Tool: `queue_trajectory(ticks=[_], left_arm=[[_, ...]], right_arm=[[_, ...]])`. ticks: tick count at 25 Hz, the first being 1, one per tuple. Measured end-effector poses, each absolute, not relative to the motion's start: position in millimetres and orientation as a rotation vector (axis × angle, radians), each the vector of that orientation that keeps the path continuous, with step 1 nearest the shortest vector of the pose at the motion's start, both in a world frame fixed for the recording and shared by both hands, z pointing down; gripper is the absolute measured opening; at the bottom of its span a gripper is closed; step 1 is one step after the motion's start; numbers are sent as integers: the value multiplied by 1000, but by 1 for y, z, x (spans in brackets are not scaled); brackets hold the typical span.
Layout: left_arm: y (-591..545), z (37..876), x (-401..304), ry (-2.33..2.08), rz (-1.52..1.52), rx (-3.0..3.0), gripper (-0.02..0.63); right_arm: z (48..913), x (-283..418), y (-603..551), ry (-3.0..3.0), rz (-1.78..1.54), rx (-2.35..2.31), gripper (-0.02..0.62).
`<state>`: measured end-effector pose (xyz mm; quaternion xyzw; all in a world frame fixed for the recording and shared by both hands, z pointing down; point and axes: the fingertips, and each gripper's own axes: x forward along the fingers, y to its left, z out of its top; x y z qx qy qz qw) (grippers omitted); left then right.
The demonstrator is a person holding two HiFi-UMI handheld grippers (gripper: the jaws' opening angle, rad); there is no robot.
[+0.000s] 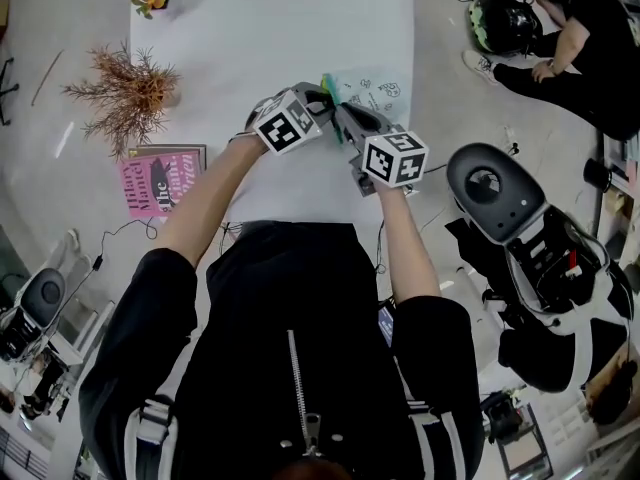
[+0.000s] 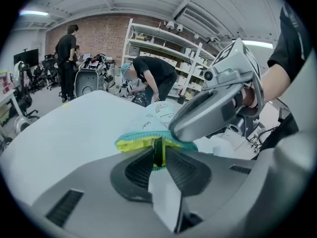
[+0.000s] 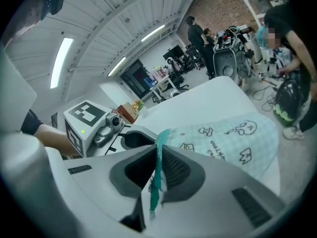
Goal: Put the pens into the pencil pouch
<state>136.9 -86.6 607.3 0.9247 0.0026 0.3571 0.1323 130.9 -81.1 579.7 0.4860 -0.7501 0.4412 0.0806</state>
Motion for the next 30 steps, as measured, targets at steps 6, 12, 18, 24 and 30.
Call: queue_trajectory(ticks=[6,12,18,24,30], left_arm=[[-96,603,113,-82,1061,2649,74],[-106,591,82,-217,1029,2644,74],[-113,569,50,-360,960,2641,69],[-112,545,18,-461,881,2649,55],[-115,518,-14,-576,763,2670,48]], right_arm=[[589,133,-83,-2210,1318,1489,43],[611,133,-81,-2119,1317,1525,44],[625,129,-82,-2032,1242,1527,46],[646,122,-79,-1965,1197,1544,54],[653,122,-79,-1894,1106,1589,97]])
